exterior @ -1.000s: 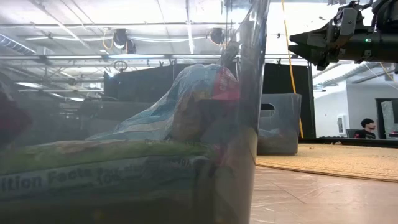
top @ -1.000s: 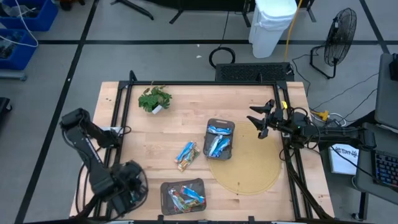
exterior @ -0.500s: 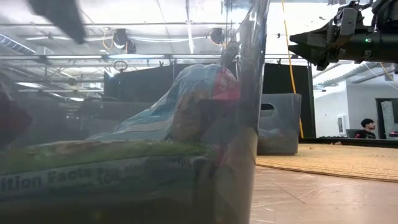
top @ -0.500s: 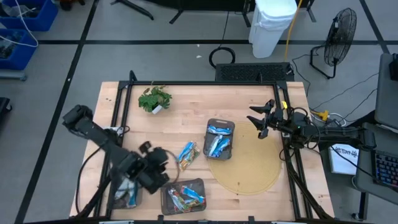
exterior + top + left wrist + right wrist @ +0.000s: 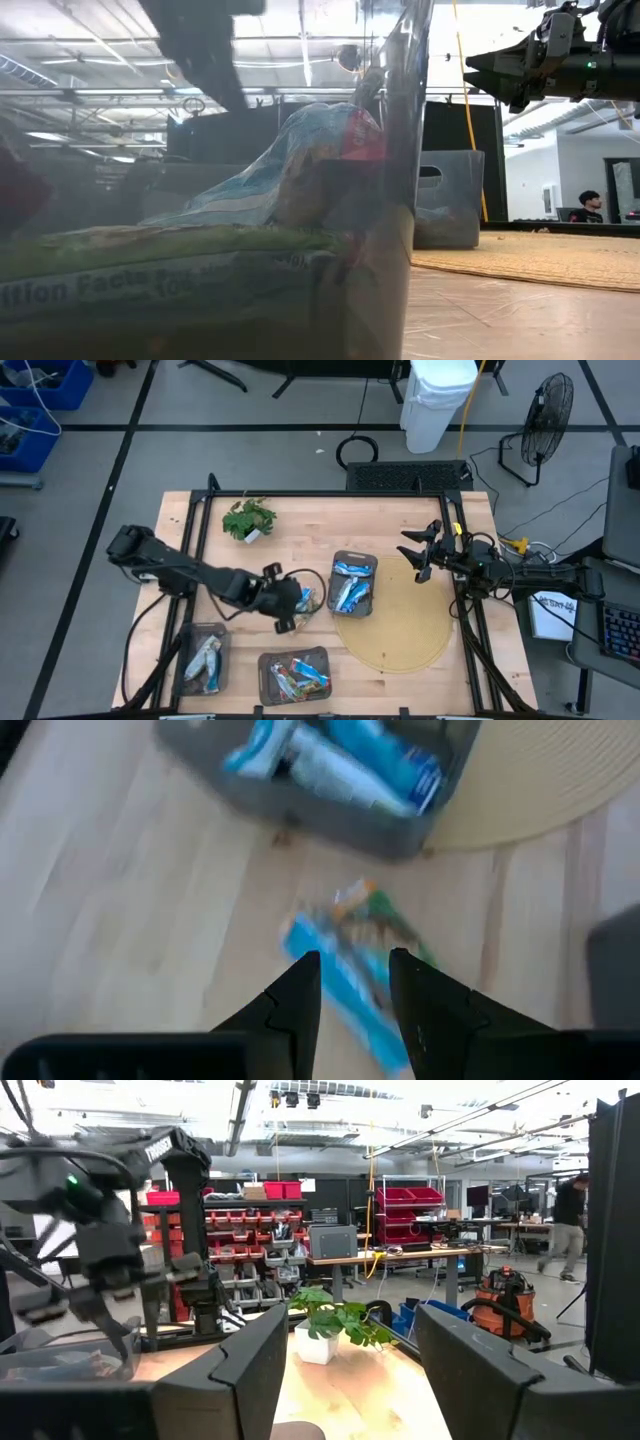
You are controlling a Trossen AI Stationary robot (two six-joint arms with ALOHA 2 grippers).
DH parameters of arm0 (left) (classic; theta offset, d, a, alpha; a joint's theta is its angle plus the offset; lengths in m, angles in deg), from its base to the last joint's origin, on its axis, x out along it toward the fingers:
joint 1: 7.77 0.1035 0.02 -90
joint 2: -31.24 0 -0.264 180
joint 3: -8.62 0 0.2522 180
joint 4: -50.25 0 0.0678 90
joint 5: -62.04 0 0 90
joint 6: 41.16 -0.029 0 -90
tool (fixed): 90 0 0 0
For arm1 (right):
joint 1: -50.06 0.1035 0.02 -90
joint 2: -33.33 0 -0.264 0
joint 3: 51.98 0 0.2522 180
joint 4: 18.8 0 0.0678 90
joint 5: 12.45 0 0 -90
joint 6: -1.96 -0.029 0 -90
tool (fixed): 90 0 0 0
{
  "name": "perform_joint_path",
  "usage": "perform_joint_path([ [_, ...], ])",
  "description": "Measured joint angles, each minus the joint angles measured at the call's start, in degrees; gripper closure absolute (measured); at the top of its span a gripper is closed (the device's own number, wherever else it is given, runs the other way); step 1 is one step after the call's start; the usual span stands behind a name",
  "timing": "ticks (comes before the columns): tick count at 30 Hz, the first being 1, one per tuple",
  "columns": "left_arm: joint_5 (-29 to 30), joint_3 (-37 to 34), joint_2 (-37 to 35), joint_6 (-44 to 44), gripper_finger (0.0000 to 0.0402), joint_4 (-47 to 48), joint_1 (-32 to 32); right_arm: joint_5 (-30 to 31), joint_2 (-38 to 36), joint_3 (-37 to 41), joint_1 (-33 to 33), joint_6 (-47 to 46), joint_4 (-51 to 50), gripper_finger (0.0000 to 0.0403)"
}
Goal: Pick and place Granola Bars by type
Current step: Put the left yellow granola bar into the bottom left black bin
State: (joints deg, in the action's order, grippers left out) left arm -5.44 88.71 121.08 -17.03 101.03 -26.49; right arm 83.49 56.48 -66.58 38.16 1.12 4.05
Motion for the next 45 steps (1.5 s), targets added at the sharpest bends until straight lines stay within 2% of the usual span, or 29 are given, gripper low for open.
perform_joint_path([
  [2,-0.89,-3.93,-0.06,-4.37,0.0275,-7.16,1.65,0.0,-0.02,-0.01,0.0,0.0,0.02,0.0193],
  [5,-5.54,-9.55,-0.76,-5.51,0.0275,-13.55,5.02,0.01,-0.01,-0.02,-0.01,0.01,0.0,0.0193],
  [10,-8.15,-16.18,-0.68,4.5,0.0275,-11.97,10.06,0.02,0.0,0.0,-0.01,0.01,-0.01,0.0193],
  [15,-16.88,-19.8,-0.68,8.6,0.0275,-14.02,11.33,0.02,0.0,0.0,-0.01,0.0,-0.02,0.0193],
  [20,-18.2,-21.03,-0.7,10.06,0.0275,-16.17,9.82,-0.01,-0.02,-0.02,-0.02,0.0,-0.01,0.0193],
  [25,-18.37,-21.03,-0.7,16.24,0.0275,-17.79,8.38,0.02,0.0,-0.02,-0.01,0.01,-0.02,0.0193],
  [32,-24.09,-21.03,-0.7,26.33,0.0275,-20.56,8.02,0.02,-0.01,0.0,-0.02,0.02,-0.01,0.0193],
  [37,-25.12,-21.01,-0.7,27.43,0.0275,-23.81,7.49,0.02,-0.01,0.0,0.0,0.01,-0.01,0.0193],
  [45,-25.11,-20.96,0.08,28.87,0.0275,-23.83,6.52,0.02,-0.02,-0.02,0.0,0.0,-0.01,0.0193],
])
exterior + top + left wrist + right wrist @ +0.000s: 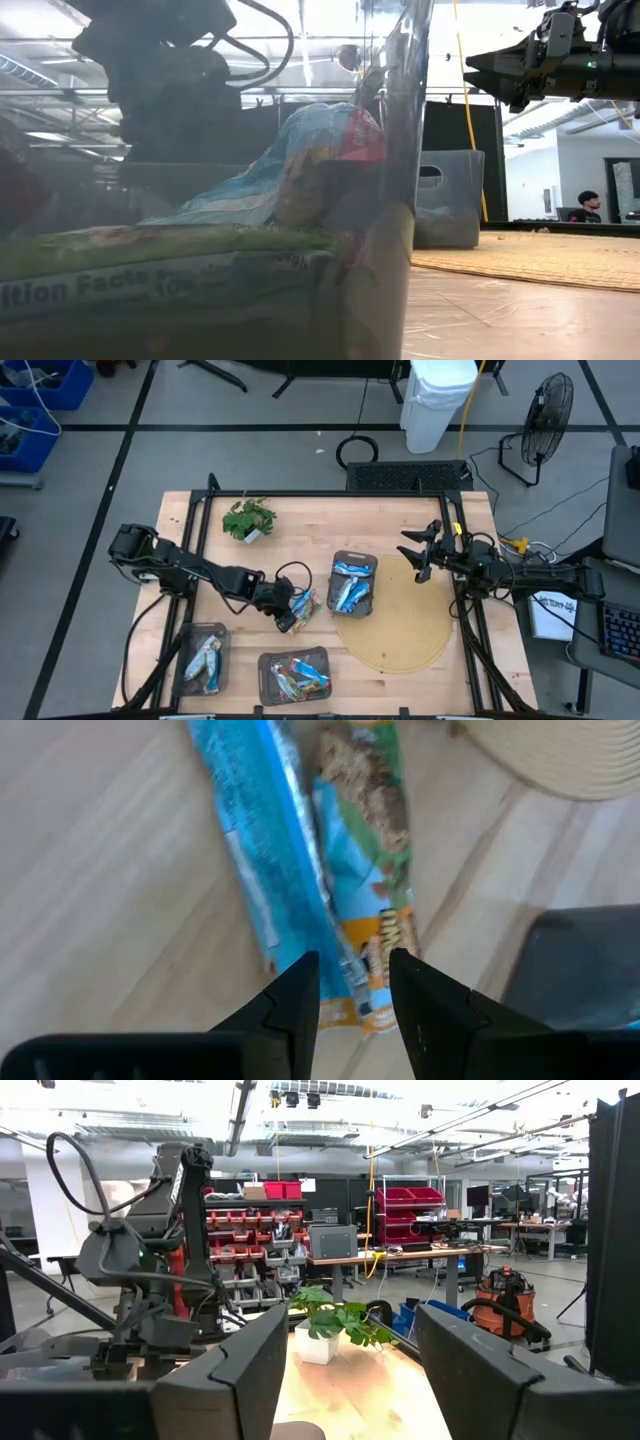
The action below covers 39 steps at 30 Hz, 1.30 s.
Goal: Pick and place Granola Bars by type
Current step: Put the left yellow granola bar into the bottom left black bin
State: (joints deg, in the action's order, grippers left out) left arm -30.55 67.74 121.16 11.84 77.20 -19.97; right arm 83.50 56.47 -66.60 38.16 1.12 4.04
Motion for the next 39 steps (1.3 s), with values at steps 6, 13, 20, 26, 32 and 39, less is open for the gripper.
perform_joint_path([
  [6,0.07,0.02,1.08,0.14,0.0275,0.59,-0.31,0.0,-0.01,0.0,0.0,0.01,0.02,0.0193],
  [13,1.38,0.1,2.39,0.04,0.0275,-0.1,-0.33,0.0,0.02,0.01,-0.02,0.0,-0.02,0.0193],
  [20,1.7,0.09,3.99,-0.19,0.0275,0.42,-0.32,0.0,0.0,0.0,0.0,0.0,0.0,0.0193],
  [26,1.61,0.11,4.73,-0.31,0.0275,2.4,-0.21,-0.01,0.0,0.01,-0.01,0.01,0.01,0.0193],
  [32,3.31,0.17,4.64,-0.5,0.0275,5.25,-0.25,-0.01,0.02,0.01,0.0,0.01,0.02,0.0193],
  [39,4.29,0.22,4.62,-1.86,0.0275,7.34,-0.2,0.0,0.02,0.01,-0.01,0.0,0.01,0.0193],
])
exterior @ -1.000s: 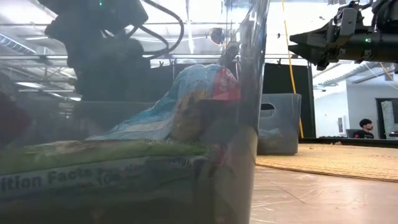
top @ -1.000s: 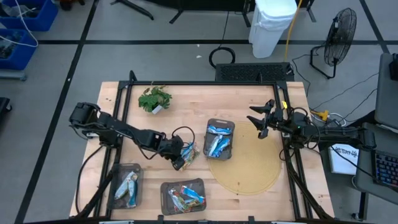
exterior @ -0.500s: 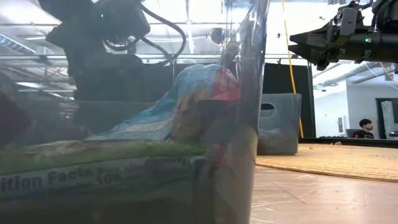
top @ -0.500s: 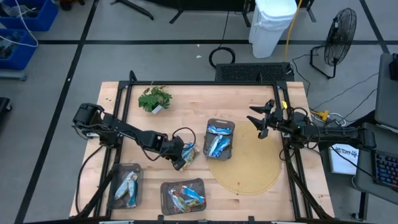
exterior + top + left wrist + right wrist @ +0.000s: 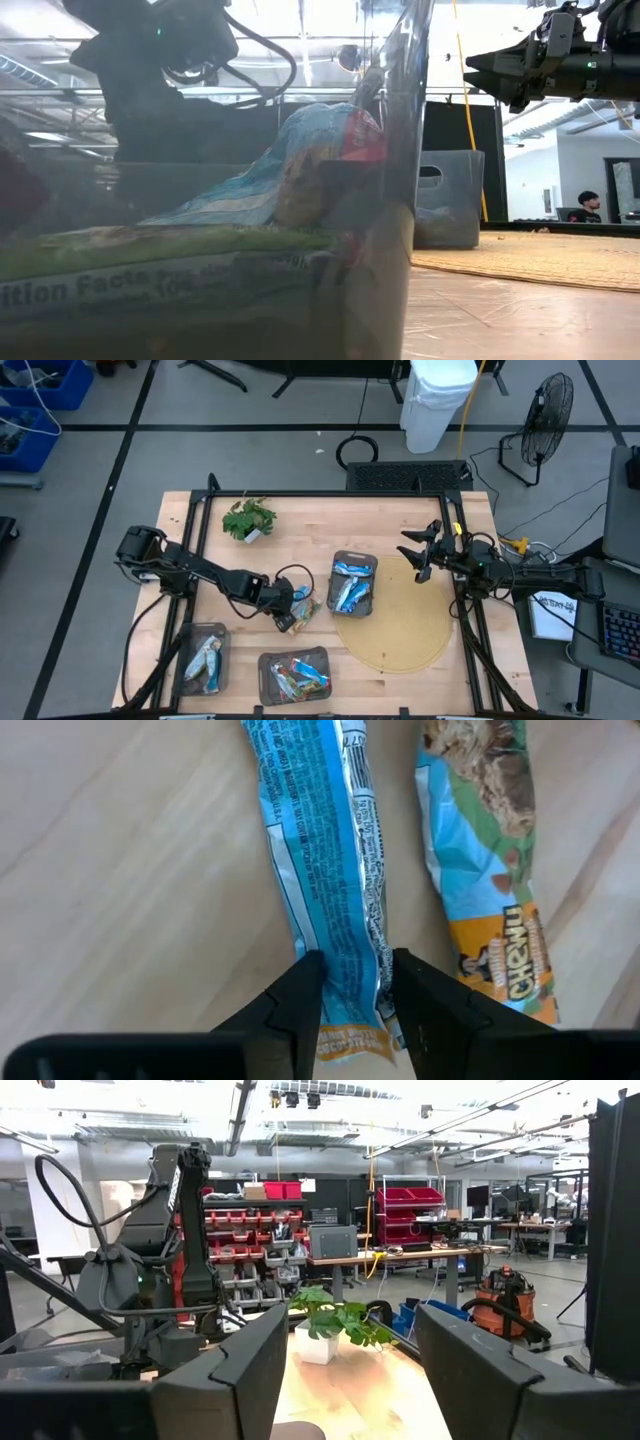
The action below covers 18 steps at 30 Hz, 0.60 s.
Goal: Pick and place Granola Bars by type
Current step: Put the left yellow granola bar into the bottom left black bin
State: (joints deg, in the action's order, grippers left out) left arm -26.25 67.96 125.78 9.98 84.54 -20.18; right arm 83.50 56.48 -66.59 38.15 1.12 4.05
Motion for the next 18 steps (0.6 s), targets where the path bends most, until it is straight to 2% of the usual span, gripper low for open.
perform_joint_path([
  [11,-0.4,-0.08,0.04,-1.88,0.0279,0.5,0.37,-0.01,-0.01,0.0,0.0,0.0,0.0,0.0193],
  [14,-0.43,-0.11,0.04,-4.11,0.0307,0.37,0.37,-0.02,0.0,0.01,0.01,0.02,0.01,0.0193],
  [18,0.05,-0.21,-0.92,-5.07,0.037,0.28,0.48,-0.01,0.0,0.0,0.0,0.01,-0.01,0.0193],
])
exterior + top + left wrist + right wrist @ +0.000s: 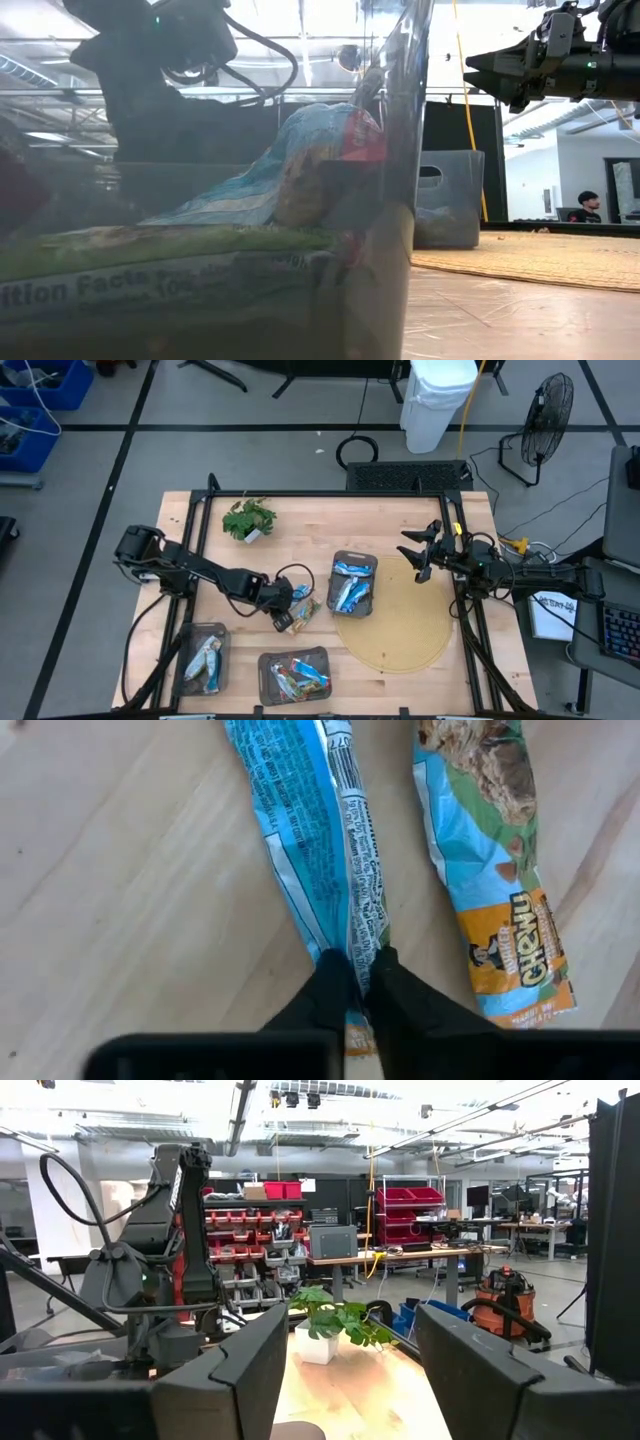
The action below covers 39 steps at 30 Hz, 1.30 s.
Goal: Pick and place Granola Bars by type
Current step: Put the left yellow granola bar into the bottom left black bin
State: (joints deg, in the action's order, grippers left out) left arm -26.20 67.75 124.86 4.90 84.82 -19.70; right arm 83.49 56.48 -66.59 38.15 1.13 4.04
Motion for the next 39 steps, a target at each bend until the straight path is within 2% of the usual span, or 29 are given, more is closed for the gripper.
perform_joint_path([
  [3,1.68,-0.24,-2.01,-0.75,0.0384,0.51,0.0,0.01,-0.01,0.0,0.0,0.0,0.01,0.0193],
  [7,7.05,-0.2,-5.95,-0.98,0.0389,0.89,-0.63,0.01,-0.02,-0.01,0.01,-0.01,0.02,0.0193],
  [14,16.19,-0.09,-15.93,-2.1,0.0393,0.7,-5.25,0.01,0.0,0.0,0.0,0.0,-0.01,0.0193],
  [19,23.89,-0.08,-24.28,-2.1,0.0394,1.5,-11.66,0.01,0.0,0.01,0.0,-0.01,0.0,0.0193],
  [24,34.3,-0.08,-31.31,-2.14,0.0394,1.46,-19.75,0.01,-0.02,-0.01,-0.01,-0.01,0.03,0.0193],
  [28,43.1,-0.05,-34.17,-7.58,0.0394,-1.35,-27.85,0.01,-0.02,-0.01,0.02,-0.01,0.02,0.0193],
  [31,46.85,-0.03,-34.75,-9.14,0.0394,-3.36,-33.36,0.01,-0.02,-0.01,0.0,-0.01,0.02,0.0193],
  [34,50.54,-0.03,-34.75,-2.69,0.0394,-2.88,-37.99,-0.01,0.0,0.0,0.01,0.0,0.0,0.0193],
  [39,50.26,0.03,-32.82,15.01,0.0394,-0.45,-44.01,-0.02,0.0,0.01,0.02,0.01,0.0,0.0193],
])
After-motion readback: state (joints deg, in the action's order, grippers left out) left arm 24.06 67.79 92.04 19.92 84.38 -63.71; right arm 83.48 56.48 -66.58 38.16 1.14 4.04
